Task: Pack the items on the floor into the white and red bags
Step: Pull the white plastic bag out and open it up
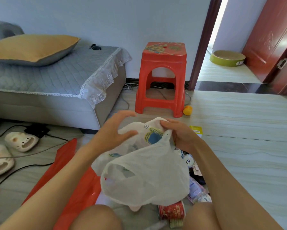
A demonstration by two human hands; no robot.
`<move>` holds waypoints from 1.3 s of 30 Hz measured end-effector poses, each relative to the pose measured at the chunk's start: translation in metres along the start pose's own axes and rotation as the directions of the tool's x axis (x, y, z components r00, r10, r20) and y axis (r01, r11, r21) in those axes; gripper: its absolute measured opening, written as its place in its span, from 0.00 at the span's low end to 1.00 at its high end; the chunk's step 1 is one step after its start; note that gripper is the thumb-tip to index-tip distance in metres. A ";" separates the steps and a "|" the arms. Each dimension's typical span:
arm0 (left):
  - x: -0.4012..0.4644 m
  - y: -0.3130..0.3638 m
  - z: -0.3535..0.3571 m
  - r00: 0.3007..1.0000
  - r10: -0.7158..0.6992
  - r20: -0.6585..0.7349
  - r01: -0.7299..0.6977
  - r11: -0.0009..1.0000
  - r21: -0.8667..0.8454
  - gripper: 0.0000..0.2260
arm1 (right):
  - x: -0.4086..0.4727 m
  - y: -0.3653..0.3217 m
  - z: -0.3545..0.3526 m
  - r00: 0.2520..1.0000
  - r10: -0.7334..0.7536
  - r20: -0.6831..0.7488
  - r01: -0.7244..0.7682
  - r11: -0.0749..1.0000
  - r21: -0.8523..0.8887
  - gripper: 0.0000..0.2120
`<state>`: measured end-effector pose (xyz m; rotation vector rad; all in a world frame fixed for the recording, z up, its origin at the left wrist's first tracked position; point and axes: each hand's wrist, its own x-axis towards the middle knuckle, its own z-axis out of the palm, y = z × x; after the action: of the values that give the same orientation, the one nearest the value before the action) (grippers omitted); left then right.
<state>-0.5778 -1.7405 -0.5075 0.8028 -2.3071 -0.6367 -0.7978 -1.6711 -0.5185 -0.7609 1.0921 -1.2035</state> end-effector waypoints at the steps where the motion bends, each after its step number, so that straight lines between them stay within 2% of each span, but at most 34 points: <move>1: 0.002 0.002 0.006 0.996 0.046 0.082 -0.049 0.998 0.036 0.21 | 0.000 -0.001 0.002 1.000 -0.016 0.014 0.016 1.000 -0.006 0.08; 3: 0.007 0.003 0.019 0.989 0.054 0.140 -0.071 0.991 0.115 0.21 | -0.001 -0.002 0.007 0.999 -0.036 0.039 0.038 0.998 -0.040 0.08; 6: 0.008 0.004 0.027 0.998 0.033 0.050 -0.039 0.993 0.114 0.11 | -0.003 -0.003 0.009 0.998 -0.047 0.050 0.051 0.996 -0.077 0.07; 8: 0.008 0.004 0.025 0.999 0.036 0.001 -0.036 0.993 0.115 0.07 | -0.005 -0.003 0.010 0.999 -0.053 -0.004 0.050 0.963 -0.266 0.07; 9: 0.008 0.004 0.024 0.999 0.022 -0.028 -0.017 0.988 0.150 0.06 | -0.005 -0.004 0.011 0.996 -0.069 -0.059 0.036 0.898 -0.438 0.09; 11: 0.010 0.004 0.021 0.993 -0.030 -0.110 0.056 0.968 0.246 0.05 | 0.000 -0.001 0.012 0.958 -0.171 -0.230 -0.048 0.695 -0.717 0.18; 13: 0.010 0.007 0.020 0.974 -0.105 -0.202 0.168 0.929 0.330 0.06 | 0.000 -0.001 0.022 0.837 -0.406 -0.368 -0.100 0.548 -0.831 0.20; 15: 0.012 0.010 0.021 0.952 -0.185 -0.245 0.270 0.884 0.382 0.07 | -0.003 0.000 0.038 0.718 -0.621 -0.316 -0.007 0.447 -0.895 0.16; 16: 0.013 0.010 0.021 0.942 -0.225 -0.249 0.309 0.870 0.384 0.08 | -0.003 0.003 0.047 0.704 -0.664 -0.253 0.043 0.395 -0.918 0.16; 18: 0.014 0.010 0.021 0.925 -0.278 -0.258 0.355 0.874 0.332 0.09 | -0.002 0.012 0.061 0.767 -0.617 -0.174 0.012 0.286 -0.958 0.20; 20: 0.013 0.010 0.018 0.921 -0.301 -0.247 0.362 0.897 0.254 0.09 | 0.002 0.022 0.058 0.840 -0.496 -0.221 -0.137 0.202 -0.970 0.23; 21: 0.011 0.011 0.016 0.922 -0.307 -0.237 0.360 0.905 0.228 0.09 | 0.005 0.024 0.052 0.843 -0.471 -0.261 -0.198 0.180 -0.963 0.22; 23: 0.007 0.013 0.010 0.915 -0.336 -0.223 0.376 0.910 0.172 0.09 | 0.008 0.025 0.033 0.809 -0.496 -0.316 -0.247 0.201 -0.948 0.16; 25: 0.002 0.014 0.003 0.893 -0.392 -0.222 0.421 0.901 0.101 0.09 | 0.010 0.025 0.018 0.794 -0.502 -0.343 -0.227 0.277 -0.933 0.13; 28: -0.002 0.016 -0.005 0.844 -0.479 -0.242 0.489 0.872 -0.021 0.09 | 0.007 0.026 0.022 0.846 -0.446 -0.290 -0.120 0.371 -0.921 0.23; 30: -0.002 0.018 -0.005 0.823 -0.515 -0.238 0.509 0.856 -0.091 0.08 | 0.009 0.029 0.032 0.863 -0.434 -0.260 -0.108 0.344 -0.933 0.27; 32: -0.002 0.018 -0.003 0.822 -0.527 -0.215 0.505 0.849 -0.152 0.09 | 0.013 0.030 0.037 0.837 -0.485 -0.252 -0.101 0.316 -0.943 0.18; 33: -0.002 0.016 -0.003 0.825 -0.527 -0.203 0.502 0.849 -0.166 0.09 | 0.014 0.028 0.035 0.819 -0.500 -0.280 -0.097 0.362 -0.927 0.13; 34: -0.003 0.013 -0.004 0.828 -0.527 -0.191 0.504 0.849 -0.159 0.09 | 0.015 0.026 0.030 0.819 -0.466 -0.335 -0.089 0.473 -0.877 0.09; 36: -0.007 -0.003 -0.010 0.836 -0.528 -0.151 0.524 0.849 -0.066 0.09 | 0.010 0.020 0.018 0.903 -0.215 -0.371 -0.068 0.782 -0.619 0.04; 37: -0.010 -0.013 -0.015 0.832 -0.541 -0.125 0.545 0.839 -0.006 0.10 | 0.005 0.017 0.011 0.943 -0.081 -0.323 -0.087 0.877 -0.472 0.03; 39: -0.018 -0.037 -0.022 0.798 -0.597 -0.082 0.598 0.801 -0.010 0.10 | -0.003 0.011 0.001 0.972 0.085 -0.221 -0.151 0.942 -0.301 0.04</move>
<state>-0.5373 -1.7592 -0.5208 1.5666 -1.9652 -0.8304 -0.7936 -1.6653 -0.5275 -0.8131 1.5067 -1.0316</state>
